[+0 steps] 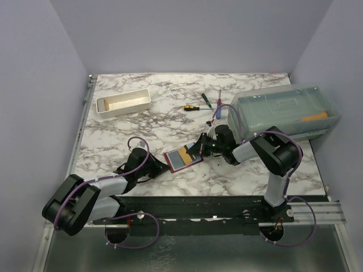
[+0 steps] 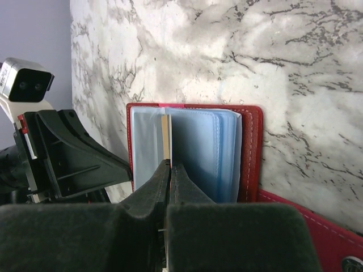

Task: Put the credit cards into the card holder
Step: Insert the credit card into the card holder.

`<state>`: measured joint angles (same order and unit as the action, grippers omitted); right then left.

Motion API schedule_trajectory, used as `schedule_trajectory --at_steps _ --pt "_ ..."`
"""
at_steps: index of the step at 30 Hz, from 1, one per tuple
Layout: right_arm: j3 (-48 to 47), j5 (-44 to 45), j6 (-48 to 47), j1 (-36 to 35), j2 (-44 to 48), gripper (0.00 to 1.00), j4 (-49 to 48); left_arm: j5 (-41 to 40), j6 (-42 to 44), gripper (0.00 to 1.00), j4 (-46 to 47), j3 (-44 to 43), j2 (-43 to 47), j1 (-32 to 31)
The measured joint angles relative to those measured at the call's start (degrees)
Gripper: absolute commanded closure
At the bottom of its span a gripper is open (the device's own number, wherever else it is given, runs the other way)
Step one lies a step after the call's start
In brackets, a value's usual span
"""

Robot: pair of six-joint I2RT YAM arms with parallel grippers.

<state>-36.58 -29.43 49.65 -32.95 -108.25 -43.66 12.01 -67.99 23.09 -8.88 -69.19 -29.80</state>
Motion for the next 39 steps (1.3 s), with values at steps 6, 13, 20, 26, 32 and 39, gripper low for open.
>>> schedule_trajectory --at_steps 6,13,20,26,32,39 --pt "-0.6 0.0 0.1 0.0 -1.4 1.00 -1.8 0.0 -0.4 1.00 -0.3 0.3 0.8 0.0" --pt "-0.5 0.2 1.0 -0.8 -2.8 1.00 -5.3 0.0 -1.3 1.00 -0.4 0.4 0.8 0.0" --pt "2.0 1.7 3.3 -1.7 -2.9 1.00 -8.7 0.1 -2.3 1.00 0.0 0.4 0.4 0.0" --pt "5.1 3.3 4.5 -2.0 -1.7 1.00 -10.7 0.2 -3.2 1.00 1.2 0.6 -0.4 0.0" --pt "6.2 3.6 5.4 -2.3 -1.6 1.00 -12.4 0.2 -3.9 1.00 2.0 1.0 -0.4 0.0" --pt "5.9 3.6 5.9 -2.5 -2.2 0.99 -13.1 0.7 -3.8 1.00 2.8 0.9 -1.3 0.1"
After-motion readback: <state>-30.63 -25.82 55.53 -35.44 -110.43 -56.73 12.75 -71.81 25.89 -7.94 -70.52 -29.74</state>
